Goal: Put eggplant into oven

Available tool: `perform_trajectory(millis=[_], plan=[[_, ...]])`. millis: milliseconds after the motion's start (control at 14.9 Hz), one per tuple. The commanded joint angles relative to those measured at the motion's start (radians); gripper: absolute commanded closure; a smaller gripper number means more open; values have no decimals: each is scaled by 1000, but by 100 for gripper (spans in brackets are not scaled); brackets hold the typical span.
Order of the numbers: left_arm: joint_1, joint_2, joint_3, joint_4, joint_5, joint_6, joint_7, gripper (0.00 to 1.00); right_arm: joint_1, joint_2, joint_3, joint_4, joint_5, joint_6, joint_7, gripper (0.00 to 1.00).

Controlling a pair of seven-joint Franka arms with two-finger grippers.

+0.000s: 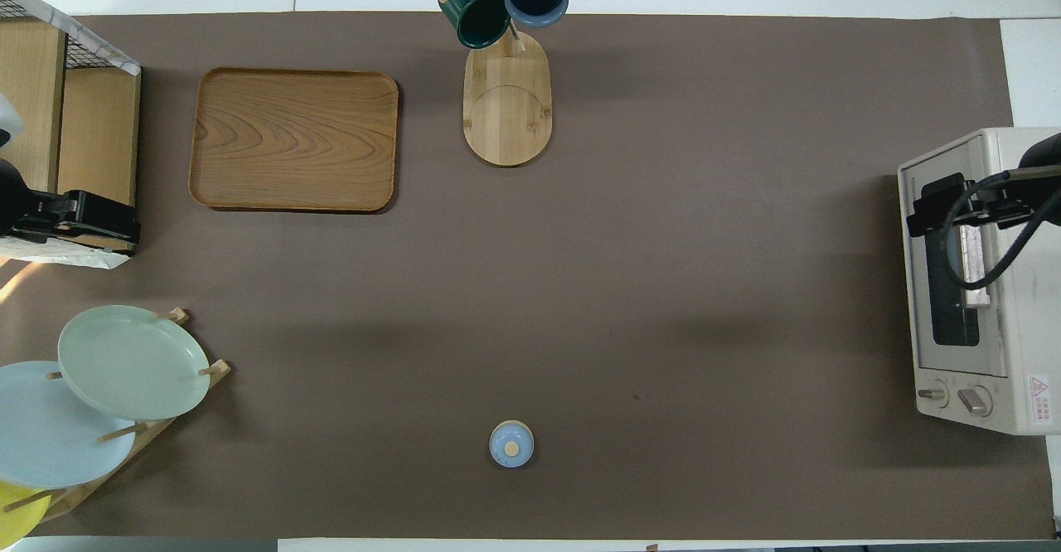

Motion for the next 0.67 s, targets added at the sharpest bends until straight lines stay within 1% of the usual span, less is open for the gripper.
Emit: perform_trajectory(millis=[0,606], plan=[[-1,-2,0,7,20,-9,-4,0,7,-11,-9,3,20,2,16,0],[-1,-2,0,7,20,-9,-4,0,14,-14,-8,3,9,8,13,0]])
